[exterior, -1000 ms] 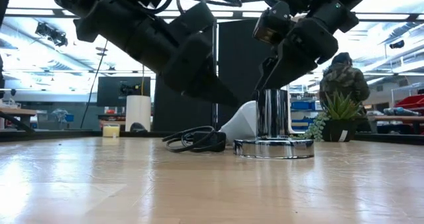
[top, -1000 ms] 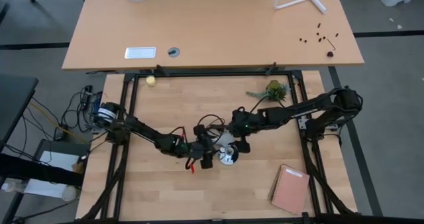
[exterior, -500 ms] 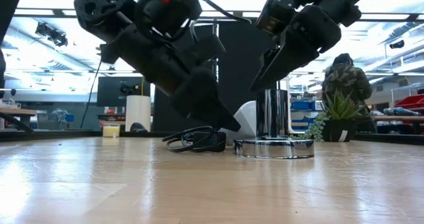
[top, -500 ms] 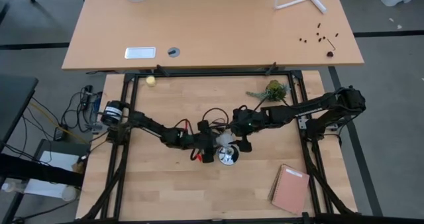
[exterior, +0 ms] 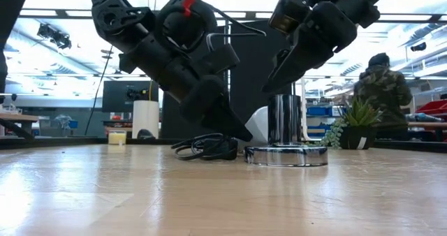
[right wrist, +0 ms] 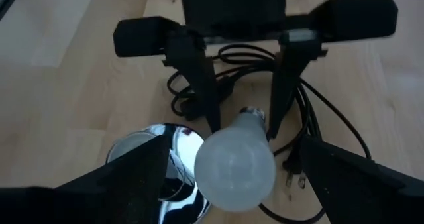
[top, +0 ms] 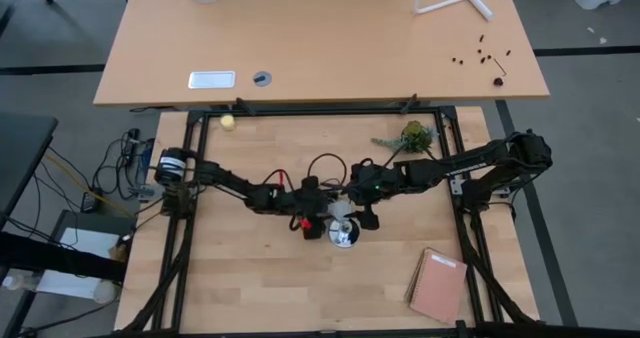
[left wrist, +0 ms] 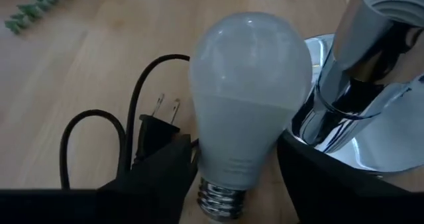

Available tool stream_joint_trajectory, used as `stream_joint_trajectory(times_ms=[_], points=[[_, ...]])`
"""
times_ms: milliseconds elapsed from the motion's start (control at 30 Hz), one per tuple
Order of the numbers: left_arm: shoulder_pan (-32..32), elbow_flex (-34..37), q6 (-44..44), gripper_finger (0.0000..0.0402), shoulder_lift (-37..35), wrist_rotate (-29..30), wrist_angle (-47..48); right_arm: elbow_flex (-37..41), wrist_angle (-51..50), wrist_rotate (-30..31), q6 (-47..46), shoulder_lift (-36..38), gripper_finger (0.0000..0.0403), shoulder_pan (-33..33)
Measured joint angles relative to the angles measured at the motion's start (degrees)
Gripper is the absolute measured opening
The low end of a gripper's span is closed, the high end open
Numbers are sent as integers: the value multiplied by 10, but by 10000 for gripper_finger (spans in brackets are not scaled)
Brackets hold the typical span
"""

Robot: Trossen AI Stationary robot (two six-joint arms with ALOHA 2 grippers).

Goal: Screw lightbulb
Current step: Insert the white lightbulb into the metallic lamp

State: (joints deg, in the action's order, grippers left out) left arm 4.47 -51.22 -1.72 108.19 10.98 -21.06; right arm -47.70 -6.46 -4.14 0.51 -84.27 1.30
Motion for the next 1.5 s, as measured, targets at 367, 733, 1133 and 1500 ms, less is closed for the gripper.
stream_joint_trajectory(times_ms=[367, 733, 1133, 1500], points=[[-3, -2, -24, 202, 12, -1, -8, 0, 9, 0, -3, 0, 348, 1], [-4, 0, -27, 145, 14, 15, -26, -1, -26, 1, -4, 45, 348, -12], [-4, 0, -46, 143, 2, 96, -73, -1, -67, 43, 3, 97, 348, -12], [8, -23, -69, 143, 1, 97, -108, -1, -147, 77, 77, 124, 348, 21]])
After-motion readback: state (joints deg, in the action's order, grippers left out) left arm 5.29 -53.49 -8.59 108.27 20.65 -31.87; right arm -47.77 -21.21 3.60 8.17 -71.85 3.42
